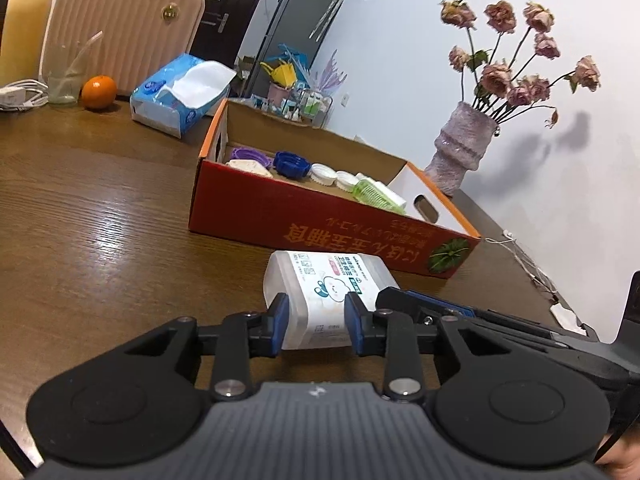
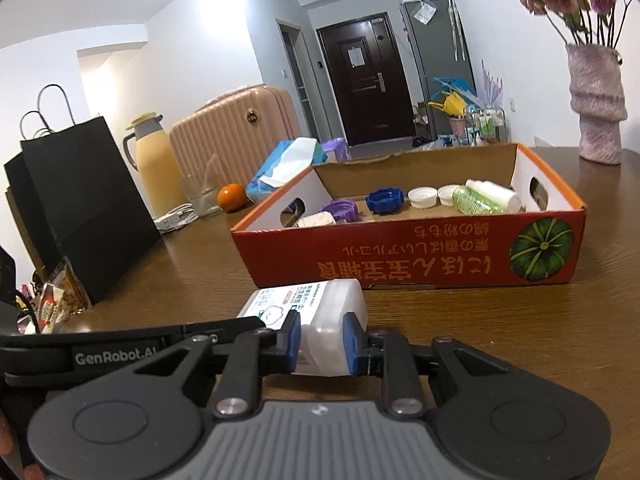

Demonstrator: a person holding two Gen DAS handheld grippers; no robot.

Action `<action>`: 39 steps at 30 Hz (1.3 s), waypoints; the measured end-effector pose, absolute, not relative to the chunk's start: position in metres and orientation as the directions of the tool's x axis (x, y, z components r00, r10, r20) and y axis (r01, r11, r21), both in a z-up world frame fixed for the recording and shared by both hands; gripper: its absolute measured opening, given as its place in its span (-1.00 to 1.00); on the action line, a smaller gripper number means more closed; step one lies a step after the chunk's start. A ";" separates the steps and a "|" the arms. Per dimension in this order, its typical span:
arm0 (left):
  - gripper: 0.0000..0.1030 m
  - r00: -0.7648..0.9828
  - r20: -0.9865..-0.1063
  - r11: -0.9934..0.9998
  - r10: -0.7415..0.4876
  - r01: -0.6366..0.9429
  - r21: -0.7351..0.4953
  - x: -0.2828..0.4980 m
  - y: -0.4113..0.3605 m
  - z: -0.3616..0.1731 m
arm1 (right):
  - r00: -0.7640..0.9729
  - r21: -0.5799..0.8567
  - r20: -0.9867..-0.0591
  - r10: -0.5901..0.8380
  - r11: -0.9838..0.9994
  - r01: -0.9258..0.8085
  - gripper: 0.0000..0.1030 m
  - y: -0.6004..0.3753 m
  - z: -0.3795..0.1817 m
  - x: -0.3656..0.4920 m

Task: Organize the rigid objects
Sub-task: 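Carry the wet-wipe pack over the box with both grippers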

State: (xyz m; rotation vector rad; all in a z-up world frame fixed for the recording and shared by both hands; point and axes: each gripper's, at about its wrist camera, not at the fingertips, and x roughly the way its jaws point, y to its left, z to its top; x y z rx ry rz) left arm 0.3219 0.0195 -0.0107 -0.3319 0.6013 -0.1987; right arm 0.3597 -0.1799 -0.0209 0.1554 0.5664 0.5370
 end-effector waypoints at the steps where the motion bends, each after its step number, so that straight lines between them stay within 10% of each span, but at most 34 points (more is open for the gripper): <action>1: -0.41 0.811 -0.515 0.929 -0.277 0.089 -0.359 0.317 0.018 -0.008 | 0.714 0.284 -0.464 0.525 0.851 -0.441 -0.57 -0.182 -0.018 0.354; 39: -0.41 0.857 -0.400 0.939 -0.326 0.245 -0.242 0.222 -0.090 0.065 | 0.854 0.284 -0.256 0.453 0.880 -0.382 -0.57 -0.288 0.046 0.228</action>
